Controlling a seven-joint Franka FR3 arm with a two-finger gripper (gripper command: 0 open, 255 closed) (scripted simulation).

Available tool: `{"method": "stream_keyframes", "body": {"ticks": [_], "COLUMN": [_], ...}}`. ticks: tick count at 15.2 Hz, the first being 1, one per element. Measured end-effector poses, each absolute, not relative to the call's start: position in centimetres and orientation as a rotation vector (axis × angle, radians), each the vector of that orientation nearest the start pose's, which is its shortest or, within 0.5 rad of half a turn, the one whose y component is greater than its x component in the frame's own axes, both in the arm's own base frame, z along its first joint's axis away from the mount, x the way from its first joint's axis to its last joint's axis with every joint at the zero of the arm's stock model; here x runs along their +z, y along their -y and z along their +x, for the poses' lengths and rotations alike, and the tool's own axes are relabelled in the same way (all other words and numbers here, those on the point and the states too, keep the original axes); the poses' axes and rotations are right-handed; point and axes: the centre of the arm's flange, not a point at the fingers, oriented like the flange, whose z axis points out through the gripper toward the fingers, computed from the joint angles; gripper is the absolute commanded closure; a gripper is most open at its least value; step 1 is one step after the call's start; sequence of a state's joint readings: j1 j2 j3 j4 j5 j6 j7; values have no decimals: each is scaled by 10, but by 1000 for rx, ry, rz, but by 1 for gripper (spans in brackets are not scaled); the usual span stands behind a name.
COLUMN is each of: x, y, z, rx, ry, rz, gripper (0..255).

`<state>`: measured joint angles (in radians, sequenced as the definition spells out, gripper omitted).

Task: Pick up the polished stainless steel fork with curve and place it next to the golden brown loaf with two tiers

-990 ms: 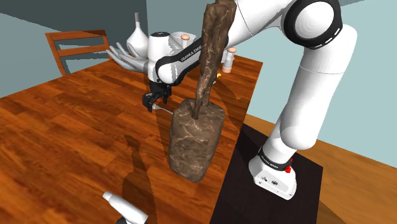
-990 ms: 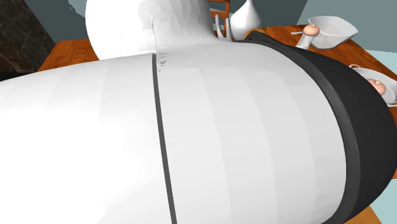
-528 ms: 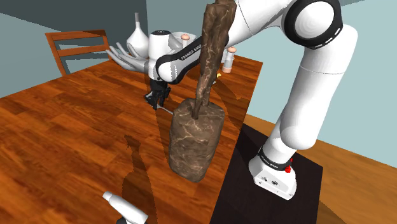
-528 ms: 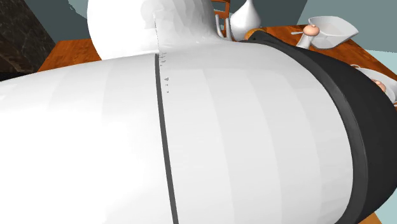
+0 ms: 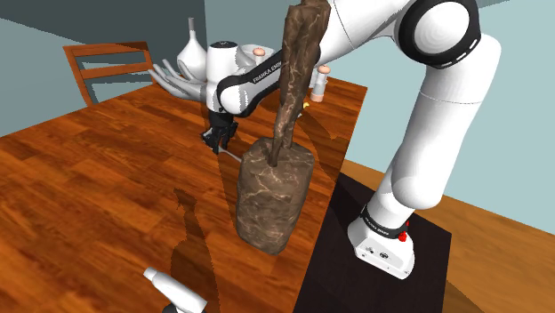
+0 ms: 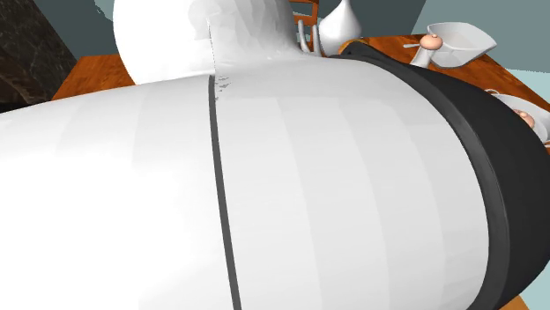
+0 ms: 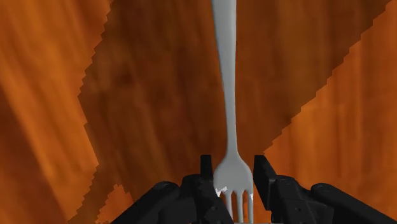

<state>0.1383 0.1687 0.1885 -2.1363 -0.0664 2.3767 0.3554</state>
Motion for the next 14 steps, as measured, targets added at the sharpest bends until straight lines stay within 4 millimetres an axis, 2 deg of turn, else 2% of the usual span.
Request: {"method": "stream_keyframes", "body": {"ticks": [14], "x": [407], "y": [-181], "z": [538], "rx": [-116], "ry": [24], "rz": [-3129], "gripper": [255]}}
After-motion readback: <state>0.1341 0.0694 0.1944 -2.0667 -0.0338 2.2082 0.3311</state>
